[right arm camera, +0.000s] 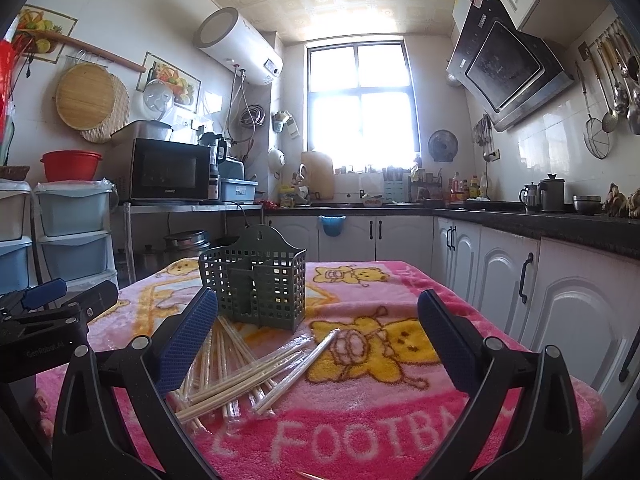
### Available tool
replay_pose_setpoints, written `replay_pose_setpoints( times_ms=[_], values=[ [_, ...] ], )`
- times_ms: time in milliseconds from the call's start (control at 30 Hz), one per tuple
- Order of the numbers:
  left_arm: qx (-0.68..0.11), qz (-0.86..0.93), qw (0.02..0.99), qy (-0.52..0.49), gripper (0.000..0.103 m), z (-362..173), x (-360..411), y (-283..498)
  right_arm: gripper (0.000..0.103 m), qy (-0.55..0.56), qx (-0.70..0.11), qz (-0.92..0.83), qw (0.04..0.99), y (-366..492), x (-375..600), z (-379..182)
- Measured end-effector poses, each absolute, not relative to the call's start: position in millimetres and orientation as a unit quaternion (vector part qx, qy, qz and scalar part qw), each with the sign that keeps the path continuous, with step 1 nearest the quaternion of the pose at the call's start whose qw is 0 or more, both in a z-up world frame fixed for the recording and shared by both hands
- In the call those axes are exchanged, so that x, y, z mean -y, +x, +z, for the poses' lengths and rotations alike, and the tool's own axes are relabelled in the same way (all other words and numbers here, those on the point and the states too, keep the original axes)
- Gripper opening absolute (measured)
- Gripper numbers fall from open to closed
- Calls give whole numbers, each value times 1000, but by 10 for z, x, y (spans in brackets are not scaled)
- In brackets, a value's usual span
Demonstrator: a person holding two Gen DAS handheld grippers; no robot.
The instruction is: Organize utensils
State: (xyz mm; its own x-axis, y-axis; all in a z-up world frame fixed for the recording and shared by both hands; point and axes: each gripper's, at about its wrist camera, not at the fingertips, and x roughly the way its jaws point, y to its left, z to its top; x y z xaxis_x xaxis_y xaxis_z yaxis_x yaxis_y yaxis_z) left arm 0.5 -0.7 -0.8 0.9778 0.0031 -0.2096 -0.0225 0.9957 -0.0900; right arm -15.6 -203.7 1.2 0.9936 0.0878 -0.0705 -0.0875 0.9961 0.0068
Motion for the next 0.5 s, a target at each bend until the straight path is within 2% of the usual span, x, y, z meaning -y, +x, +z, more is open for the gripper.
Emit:
replay_pose_setpoints(
  times_ms=[500],
  values=[
    [-111, 3, 993, -43, 93, -38, 66, 32, 97, 7, -38, 43, 998, -142, 2054, -3]
  ],
)
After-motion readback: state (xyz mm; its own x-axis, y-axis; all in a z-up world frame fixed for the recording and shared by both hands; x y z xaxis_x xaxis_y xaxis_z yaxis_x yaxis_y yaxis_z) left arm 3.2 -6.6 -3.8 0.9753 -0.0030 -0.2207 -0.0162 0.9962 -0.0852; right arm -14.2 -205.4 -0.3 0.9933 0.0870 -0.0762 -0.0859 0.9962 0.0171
